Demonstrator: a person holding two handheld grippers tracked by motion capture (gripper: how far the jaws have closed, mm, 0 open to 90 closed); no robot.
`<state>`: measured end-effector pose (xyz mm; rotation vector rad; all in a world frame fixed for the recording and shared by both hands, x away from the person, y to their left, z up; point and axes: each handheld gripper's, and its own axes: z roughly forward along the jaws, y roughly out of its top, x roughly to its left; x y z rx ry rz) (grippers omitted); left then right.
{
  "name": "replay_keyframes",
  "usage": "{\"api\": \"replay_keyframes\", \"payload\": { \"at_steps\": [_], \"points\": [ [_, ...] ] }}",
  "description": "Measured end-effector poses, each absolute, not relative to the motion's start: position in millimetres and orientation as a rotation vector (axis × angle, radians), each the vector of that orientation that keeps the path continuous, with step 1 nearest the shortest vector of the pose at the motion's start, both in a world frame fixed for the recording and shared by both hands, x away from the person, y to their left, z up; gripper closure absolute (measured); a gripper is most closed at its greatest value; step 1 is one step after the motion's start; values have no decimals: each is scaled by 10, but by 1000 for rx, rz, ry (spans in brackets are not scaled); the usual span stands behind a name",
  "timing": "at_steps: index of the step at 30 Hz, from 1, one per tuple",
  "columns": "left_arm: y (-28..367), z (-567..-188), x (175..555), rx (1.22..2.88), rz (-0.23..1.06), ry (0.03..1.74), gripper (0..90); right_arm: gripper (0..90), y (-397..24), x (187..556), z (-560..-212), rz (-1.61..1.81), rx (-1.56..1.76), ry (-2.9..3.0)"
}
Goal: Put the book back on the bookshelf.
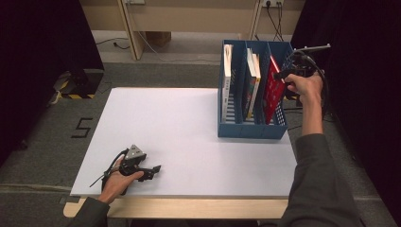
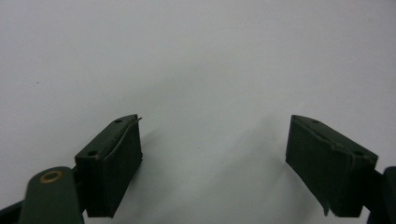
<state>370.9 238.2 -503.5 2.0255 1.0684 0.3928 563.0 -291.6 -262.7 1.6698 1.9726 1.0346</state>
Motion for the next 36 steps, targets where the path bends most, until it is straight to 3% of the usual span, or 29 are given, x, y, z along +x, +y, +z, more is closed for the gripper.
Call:
{"api": "replay_keyframes", "payload": {
  "at_steps": [14,20,36],
  "points": [
    [2375,-5036,3707,2024,397,1070,177,625,-2960,5279,-2866,1010,1571,2089],
    [2377,-5036,3708,2023,394,1071,177,714,-2960,5325,-3079,974,1600,2103],
    [2381,-5035,3710,2025,388,1069,174,733,-2925,5640,-3158,939,1618,2061]
  ]
}}
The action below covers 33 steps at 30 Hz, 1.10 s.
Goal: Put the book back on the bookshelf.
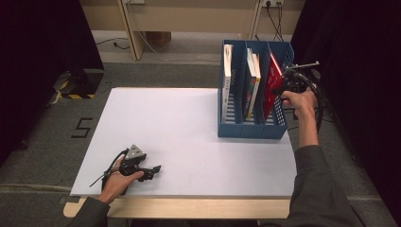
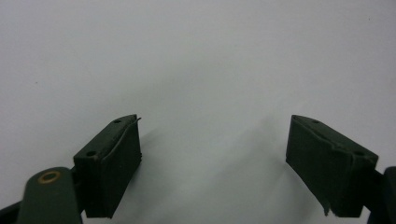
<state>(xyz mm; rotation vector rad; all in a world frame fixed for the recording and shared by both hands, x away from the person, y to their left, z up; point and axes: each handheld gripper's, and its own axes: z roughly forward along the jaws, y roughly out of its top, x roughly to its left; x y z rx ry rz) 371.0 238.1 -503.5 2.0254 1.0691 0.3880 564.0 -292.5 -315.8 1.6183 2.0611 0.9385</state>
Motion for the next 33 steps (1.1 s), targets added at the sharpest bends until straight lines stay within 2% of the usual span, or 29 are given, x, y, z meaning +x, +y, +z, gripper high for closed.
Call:
{"api": "replay_keyframes", "payload": {
  "at_steps": [10,21,26,33],
  "points": [
    [2382,-5035,3710,2025,386,1069,173,714,-2871,5666,-3167,911,1605,2080],
    [2379,-5036,3710,2023,389,1069,173,600,-2903,5526,-3167,980,1598,2103],
    [2379,-5036,3710,2023,389,1069,173,517,-2948,5415,-3133,991,1604,2077],
    [2357,-5039,3705,2042,404,1059,165,475,-2970,5212,-3185,1033,1586,2084]
  ]
}}
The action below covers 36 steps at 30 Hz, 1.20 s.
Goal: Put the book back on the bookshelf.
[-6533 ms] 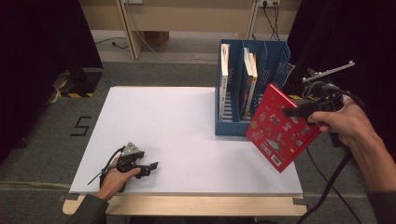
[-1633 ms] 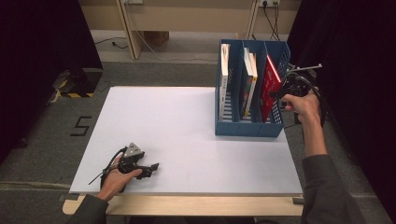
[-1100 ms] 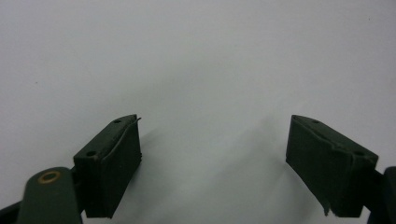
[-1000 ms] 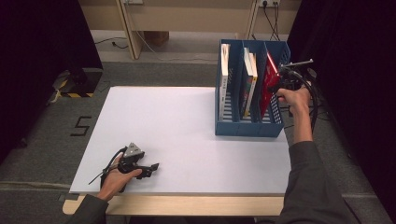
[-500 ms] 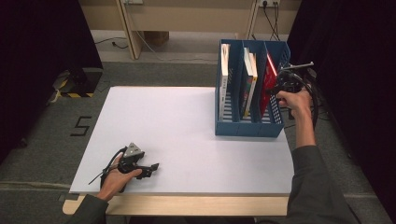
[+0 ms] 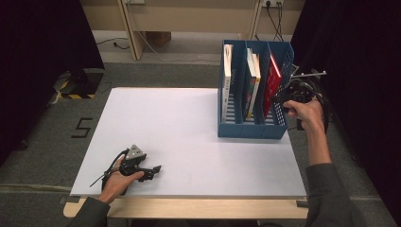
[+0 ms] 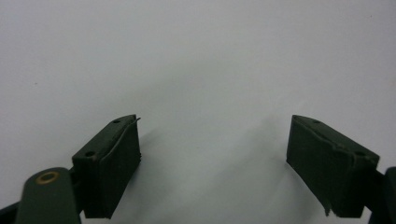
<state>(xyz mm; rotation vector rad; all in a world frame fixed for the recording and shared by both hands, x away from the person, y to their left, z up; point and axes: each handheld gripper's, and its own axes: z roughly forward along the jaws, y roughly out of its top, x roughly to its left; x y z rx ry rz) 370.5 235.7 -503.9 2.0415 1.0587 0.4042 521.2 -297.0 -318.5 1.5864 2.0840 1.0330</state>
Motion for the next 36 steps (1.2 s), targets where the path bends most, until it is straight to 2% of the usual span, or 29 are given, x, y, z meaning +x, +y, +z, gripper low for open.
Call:
{"api": "replay_keyframes", "payload": {
  "at_steps": [11,19,29,36],
  "points": [
    [2313,-5044,3693,2075,434,1043,138,318,-2916,4949,-3233,1057,1560,2073],
    [2310,-5042,3691,2083,437,1041,134,234,-2778,4706,-3408,1073,1501,2100],
    [2309,-5044,3692,2080,439,1041,134,164,-2652,4461,-3618,1137,1448,2136],
    [2309,-5044,3691,2081,439,1040,135,167,-2551,4342,-3737,1154,1402,2153]
  ]
}}
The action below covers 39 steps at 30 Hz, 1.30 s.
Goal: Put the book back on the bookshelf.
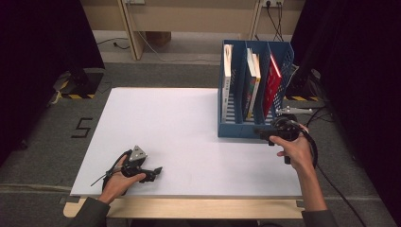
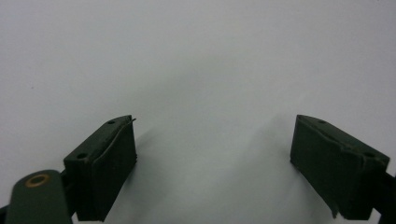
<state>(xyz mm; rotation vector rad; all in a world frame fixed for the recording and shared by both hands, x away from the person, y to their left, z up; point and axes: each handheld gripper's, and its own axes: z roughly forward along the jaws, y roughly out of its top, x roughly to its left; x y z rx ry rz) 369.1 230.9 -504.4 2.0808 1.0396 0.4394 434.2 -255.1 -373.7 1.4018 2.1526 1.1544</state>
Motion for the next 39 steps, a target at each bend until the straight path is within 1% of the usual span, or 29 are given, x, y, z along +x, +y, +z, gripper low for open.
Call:
{"api": "replay_keyframes", "payload": {
  "at_steps": [7,24,31,39],
  "points": [
    [2309,-5044,3690,2081,439,1040,134,167,-2435,4255,-3879,1147,1356,2202],
    [2307,-5048,3689,2077,444,1038,135,167,-2253,4148,-4040,1167,1342,2262],
    [2308,-5047,3689,2079,444,1037,135,166,-2242,4073,-4191,1151,1353,2287],
    [2308,-5047,3689,2081,446,1036,135,166,-2138,4001,-4350,1105,1323,2337]
  ]
}}
